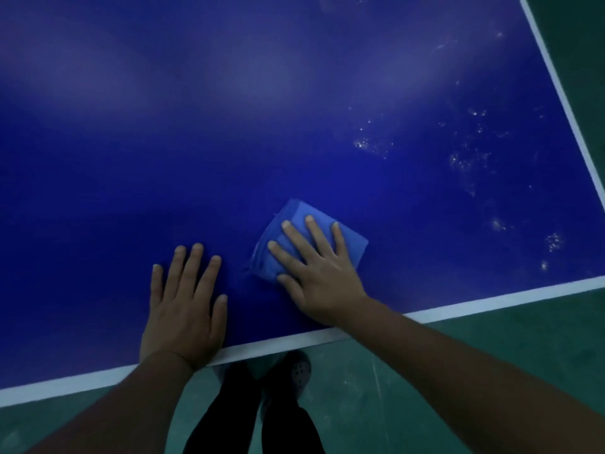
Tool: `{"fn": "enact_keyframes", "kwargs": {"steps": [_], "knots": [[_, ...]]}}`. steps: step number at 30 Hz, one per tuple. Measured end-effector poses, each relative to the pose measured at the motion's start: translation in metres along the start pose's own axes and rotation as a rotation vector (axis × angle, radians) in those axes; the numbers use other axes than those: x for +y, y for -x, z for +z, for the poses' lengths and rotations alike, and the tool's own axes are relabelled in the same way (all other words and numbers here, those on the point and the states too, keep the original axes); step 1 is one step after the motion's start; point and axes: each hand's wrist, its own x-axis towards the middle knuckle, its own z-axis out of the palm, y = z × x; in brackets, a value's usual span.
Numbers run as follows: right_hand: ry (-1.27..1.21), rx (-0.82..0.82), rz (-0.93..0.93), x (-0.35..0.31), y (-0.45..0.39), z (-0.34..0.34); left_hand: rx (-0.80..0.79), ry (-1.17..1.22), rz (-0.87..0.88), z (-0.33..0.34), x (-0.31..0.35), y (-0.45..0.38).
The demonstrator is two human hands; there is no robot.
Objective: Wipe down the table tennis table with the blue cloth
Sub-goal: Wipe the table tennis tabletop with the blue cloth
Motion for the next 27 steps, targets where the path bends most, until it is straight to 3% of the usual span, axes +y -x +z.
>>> {"fn": "enact_keyframes", "kwargs": {"steps": [2, 6, 8, 10, 14, 16, 18, 21, 23, 25, 27], "knots": [[0.042, -0.024, -0.041, 0.037, -0.008, -0.005, 0.001, -0.003, 0.01, 0.001, -0.002, 0.0], [0.028, -0.027, 0.577, 0.121, -0.021, -0.027, 0.004, 0.012, 0.02, 0.003, -0.004, 0.0], [-0.029, 0.023, 0.8, 0.113, -0.029, -0.03, -0.002, 0.015, 0.019, 0.001, -0.004, -0.001], [0.009, 0.051, 0.703, 0.072, -0.045, -0.024, -0.01, 0.017, 0.018, -0.001, -0.005, -0.002], [0.006, 0.018, -0.002, -0.002, -0.088, -0.007, -0.034, 0.016, 0.019, -0.001, -0.004, -0.001], [0.0, -0.024, -0.152, 0.019, -0.115, -0.01, -0.038, 0.022, 0.025, -0.002, -0.004, -0.002], [0.061, -0.03, -0.026, 0.071, -0.145, -0.021, -0.04, 0.029, 0.029, -0.003, -0.005, -0.002], [0.043, -0.018, 0.598, 0.175, -0.169, -0.046, -0.053, 0.019, 0.022, -0.003, -0.004, 0.0], [-0.076, 0.014, 0.927, 0.205, -0.167, -0.057, -0.062, 0.019, 0.014, -0.003, -0.004, -0.001], [-0.07, 0.031, 0.945, 0.184, -0.162, -0.052, -0.074, 0.013, 0.019, -0.003, -0.004, -0.002], [0.017, 0.05, 0.708, 0.132, -0.148, -0.036, -0.084, -0.004, 0.024, -0.003, -0.005, -0.002]]}}
